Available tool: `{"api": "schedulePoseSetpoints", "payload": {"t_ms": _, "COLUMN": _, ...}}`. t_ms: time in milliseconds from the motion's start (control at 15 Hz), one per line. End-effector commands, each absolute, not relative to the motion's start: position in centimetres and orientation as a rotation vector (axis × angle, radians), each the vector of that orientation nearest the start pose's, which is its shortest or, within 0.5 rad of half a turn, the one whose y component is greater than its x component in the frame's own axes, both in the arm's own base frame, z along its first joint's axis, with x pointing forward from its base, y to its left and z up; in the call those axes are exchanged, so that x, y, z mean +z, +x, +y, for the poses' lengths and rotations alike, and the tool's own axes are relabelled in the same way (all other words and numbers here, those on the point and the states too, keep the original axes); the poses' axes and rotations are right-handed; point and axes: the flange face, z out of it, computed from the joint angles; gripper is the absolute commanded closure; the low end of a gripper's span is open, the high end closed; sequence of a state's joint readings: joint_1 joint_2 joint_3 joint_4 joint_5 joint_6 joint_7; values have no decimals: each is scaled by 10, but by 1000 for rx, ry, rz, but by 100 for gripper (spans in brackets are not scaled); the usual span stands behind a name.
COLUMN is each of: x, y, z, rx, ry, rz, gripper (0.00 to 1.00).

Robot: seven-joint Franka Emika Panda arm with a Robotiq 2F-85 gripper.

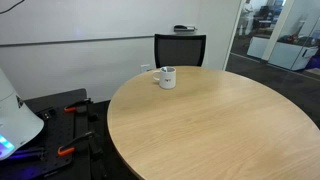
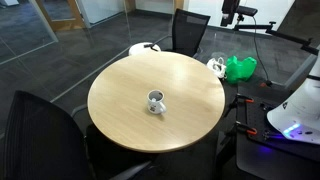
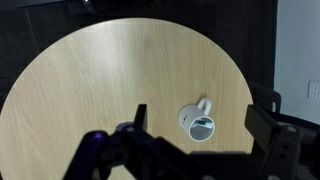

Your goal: Pick the marker from the cup and put it on the table

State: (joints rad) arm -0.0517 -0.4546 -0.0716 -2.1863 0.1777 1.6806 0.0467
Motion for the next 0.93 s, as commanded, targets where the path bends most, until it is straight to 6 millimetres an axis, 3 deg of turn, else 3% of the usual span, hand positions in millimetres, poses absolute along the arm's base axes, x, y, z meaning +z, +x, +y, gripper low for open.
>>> {"api": "schedulePoseSetpoints", "payload": {"t_ms": 0, "x": 564, "y": 409, "z": -38, "rx": 67, "ry": -2919, "rz": 272, "gripper": 0}}
{"api": "schedulePoseSetpoints", "payload": {"t_ms": 467, "x": 564, "y": 409, "z": -38, "rx": 68, "ry": -2919, "rz": 272, "gripper": 0}}
{"api": "schedulePoseSetpoints", "payload": {"t_ms": 867, "x": 560, "y": 426, "z": -36, "rx": -10, "ry": -2927, "rz": 184, "gripper": 0}}
